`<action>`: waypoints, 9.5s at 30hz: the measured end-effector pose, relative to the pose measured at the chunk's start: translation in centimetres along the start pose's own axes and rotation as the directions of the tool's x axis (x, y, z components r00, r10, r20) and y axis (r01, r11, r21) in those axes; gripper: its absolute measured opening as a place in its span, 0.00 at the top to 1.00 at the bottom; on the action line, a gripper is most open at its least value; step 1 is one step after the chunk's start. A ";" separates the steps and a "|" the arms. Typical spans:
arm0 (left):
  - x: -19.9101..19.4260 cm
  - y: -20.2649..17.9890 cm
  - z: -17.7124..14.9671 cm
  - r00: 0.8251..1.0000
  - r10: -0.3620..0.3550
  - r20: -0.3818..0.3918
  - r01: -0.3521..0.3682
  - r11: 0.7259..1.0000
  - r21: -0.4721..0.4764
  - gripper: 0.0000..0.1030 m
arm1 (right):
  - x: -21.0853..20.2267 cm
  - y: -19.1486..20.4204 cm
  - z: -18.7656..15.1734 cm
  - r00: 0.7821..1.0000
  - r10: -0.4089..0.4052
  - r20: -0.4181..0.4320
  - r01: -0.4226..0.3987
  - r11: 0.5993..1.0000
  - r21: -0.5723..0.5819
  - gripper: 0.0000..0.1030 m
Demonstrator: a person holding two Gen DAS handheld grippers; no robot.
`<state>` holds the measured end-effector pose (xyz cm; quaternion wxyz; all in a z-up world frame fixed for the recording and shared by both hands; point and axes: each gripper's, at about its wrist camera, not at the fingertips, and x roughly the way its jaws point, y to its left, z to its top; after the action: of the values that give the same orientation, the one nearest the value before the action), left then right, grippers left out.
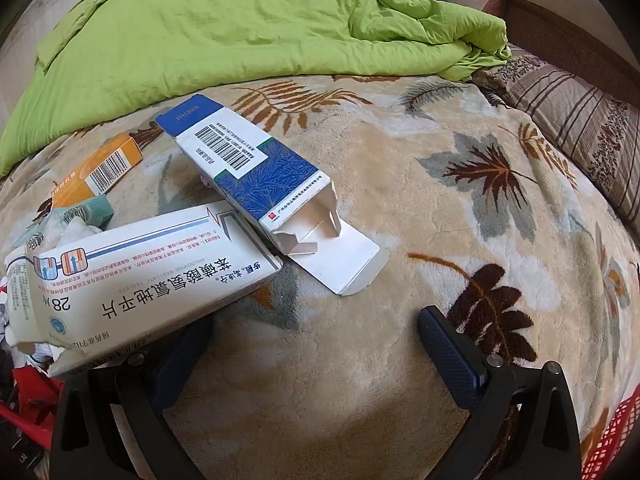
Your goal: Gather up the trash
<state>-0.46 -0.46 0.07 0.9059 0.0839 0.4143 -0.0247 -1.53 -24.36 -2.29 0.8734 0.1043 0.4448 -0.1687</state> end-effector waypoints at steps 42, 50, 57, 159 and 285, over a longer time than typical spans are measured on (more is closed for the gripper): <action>-20.8 1.3 -9.2 0.921 -0.037 0.388 0.046 0.999 -0.015 0.00 | -22.4 -4.7 -11.5 0.889 0.172 0.423 -0.108 0.979 -0.172 0.00; -19.5 0.9 -9.1 0.932 -0.042 0.361 0.044 0.999 0.004 0.00 | -22.2 -4.5 -11.6 0.895 0.152 0.419 -0.085 0.981 -0.174 0.00; -19.1 0.5 -9.1 0.936 -0.053 0.349 0.049 0.999 0.021 0.00 | -21.9 -4.9 -11.3 0.904 0.134 0.406 -0.074 0.984 -0.161 0.00; -13.5 2.1 -3.3 0.915 -0.255 0.312 0.270 0.963 -0.004 0.49 | -16.0 -0.9 -5.5 0.799 0.556 0.230 -0.524 0.830 -0.190 0.65; -25.3 -28.7 -7.3 0.649 -0.749 -0.129 0.715 0.544 0.438 0.26 | -26.8 -36.4 -16.5 0.924 0.126 0.361 -0.275 0.875 0.398 0.40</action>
<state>-25.77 -28.12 10.69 0.7808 0.1103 0.3598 -0.4988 -42.55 -47.02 8.70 0.9006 0.3165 0.2316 -0.1873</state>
